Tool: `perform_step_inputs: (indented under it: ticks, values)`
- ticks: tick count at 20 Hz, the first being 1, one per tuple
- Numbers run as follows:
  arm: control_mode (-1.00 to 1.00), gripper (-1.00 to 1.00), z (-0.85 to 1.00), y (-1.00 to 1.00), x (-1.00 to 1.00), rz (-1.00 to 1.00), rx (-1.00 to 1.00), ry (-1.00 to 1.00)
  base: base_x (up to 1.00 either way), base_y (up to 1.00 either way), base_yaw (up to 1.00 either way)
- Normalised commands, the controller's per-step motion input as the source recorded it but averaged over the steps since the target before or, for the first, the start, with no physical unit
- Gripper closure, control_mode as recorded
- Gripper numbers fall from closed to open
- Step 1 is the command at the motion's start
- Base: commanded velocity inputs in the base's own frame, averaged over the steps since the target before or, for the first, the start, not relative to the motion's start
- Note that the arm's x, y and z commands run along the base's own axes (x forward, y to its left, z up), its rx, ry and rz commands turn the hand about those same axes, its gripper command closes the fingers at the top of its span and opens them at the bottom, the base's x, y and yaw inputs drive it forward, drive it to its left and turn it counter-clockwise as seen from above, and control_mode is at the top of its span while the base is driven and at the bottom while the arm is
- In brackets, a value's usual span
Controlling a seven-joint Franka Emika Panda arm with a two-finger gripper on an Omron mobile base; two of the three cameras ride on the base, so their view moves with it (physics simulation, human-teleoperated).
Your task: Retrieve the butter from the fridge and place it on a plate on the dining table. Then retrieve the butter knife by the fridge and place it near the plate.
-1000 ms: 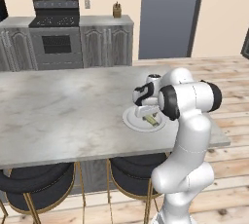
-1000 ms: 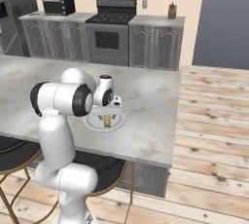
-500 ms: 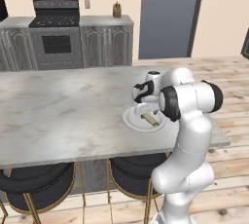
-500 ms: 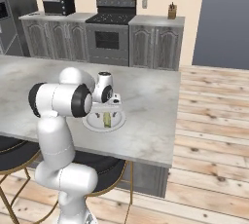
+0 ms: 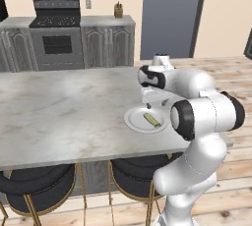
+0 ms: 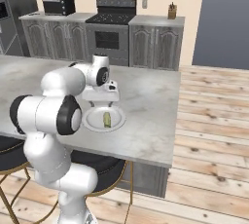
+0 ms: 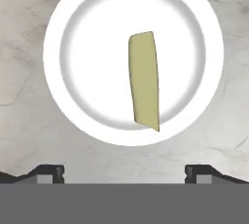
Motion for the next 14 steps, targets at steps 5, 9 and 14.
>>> perform_step_inputs:
  ticks: [5, 9, 14]
  values:
    - [-1.0, -1.0, 0.41, 0.04, -1.0, -0.18, 0.0, 0.0, 0.0, 0.0, 0.0]
    - [-1.0, -1.0, 0.52, 0.03, -1.0, -0.12, -0.01, 0.0, 0.0, 0.0, 0.0]
    - [-1.0, -1.0, 0.47, 0.09, -1.0, -0.09, -0.03, 0.0, 0.0, 0.0, 0.0]
